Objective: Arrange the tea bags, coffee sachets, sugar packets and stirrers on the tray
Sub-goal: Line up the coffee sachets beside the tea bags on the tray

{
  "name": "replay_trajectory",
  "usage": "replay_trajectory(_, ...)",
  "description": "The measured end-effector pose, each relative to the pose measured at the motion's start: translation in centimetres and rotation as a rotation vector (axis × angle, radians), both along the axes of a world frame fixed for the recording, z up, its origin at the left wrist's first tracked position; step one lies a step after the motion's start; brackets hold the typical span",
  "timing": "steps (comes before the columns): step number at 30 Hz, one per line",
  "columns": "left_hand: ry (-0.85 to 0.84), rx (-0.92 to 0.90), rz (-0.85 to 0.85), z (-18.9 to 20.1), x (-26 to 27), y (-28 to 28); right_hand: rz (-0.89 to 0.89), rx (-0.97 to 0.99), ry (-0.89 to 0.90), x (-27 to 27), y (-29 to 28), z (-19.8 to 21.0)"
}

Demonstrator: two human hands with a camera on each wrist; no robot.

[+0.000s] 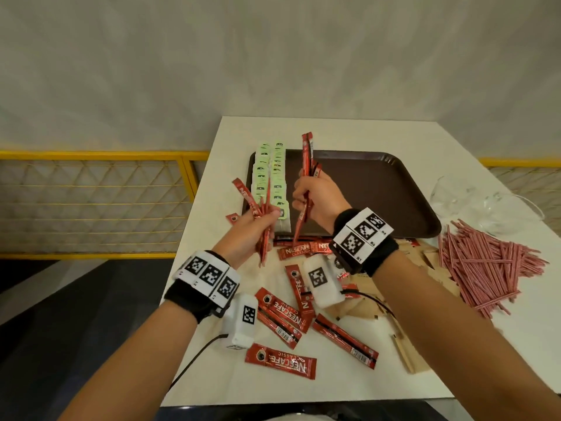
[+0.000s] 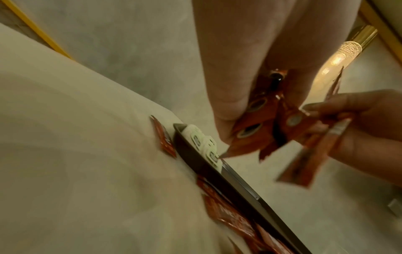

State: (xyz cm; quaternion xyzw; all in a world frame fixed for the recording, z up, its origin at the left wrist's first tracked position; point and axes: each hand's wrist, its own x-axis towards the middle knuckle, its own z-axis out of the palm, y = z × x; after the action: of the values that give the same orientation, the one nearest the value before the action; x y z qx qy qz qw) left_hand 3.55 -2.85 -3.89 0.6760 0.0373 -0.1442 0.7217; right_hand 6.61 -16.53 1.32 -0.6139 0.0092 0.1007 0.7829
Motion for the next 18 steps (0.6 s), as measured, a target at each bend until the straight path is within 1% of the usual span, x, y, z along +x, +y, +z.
replay_trajectory(3, -0.061, 0.101, -0.112, 0.0, 0.1, -1.1, -0.073, 0.182, 0.058, -0.1, 0.6, 0.1)
replay_trajectory(7, -0.161, 0.230, -0.161, 0.6, 0.0, -2.0, -0.160, 0.250, 0.117, -0.4, 0.7, 0.0)
replay_trajectory(9, -0.169, 0.276, -0.152, 0.8, 0.0, -2.0, -0.185, 0.258, 0.135, -0.2, 0.2, -0.4)
replay_trajectory(10, -0.174, 0.289, -0.125, 0.4, 0.3, -1.9, -0.195, 0.238, 0.139, -0.1, -0.2, -0.6)
replay_trajectory(11, -0.159, 0.259, -0.093, 0.4, 0.4, -1.7, -0.197, 0.204, 0.141, 0.1, -0.6, -0.9)
replay_trajectory(13, -0.124, 0.150, -0.018, 0.6, 0.6, -1.5, -0.144, 0.119, 0.153, 0.1, -1.2, -1.4)
replay_trajectory(15, -0.134, 0.083, 0.002, 1.0, 0.8, -1.9, -0.020, -0.027, 0.171, -0.1, -0.8, -2.1)
replay_trajectory(16, -0.148, 0.079, -0.004, 1.3, 0.9, -2.2, 0.057, -0.080, 0.166, -0.2, -0.2, -2.3)
replay_trajectory(17, -0.157, 0.092, -0.021, 1.6, 0.8, -2.7, 0.118, -0.107, 0.164, -0.2, 0.3, -2.7)
replay_trajectory(18, -0.177, 0.106, -0.036, 1.6, 1.0, -3.1, 0.140, -0.114, 0.180, -0.3, 0.8, -2.9)
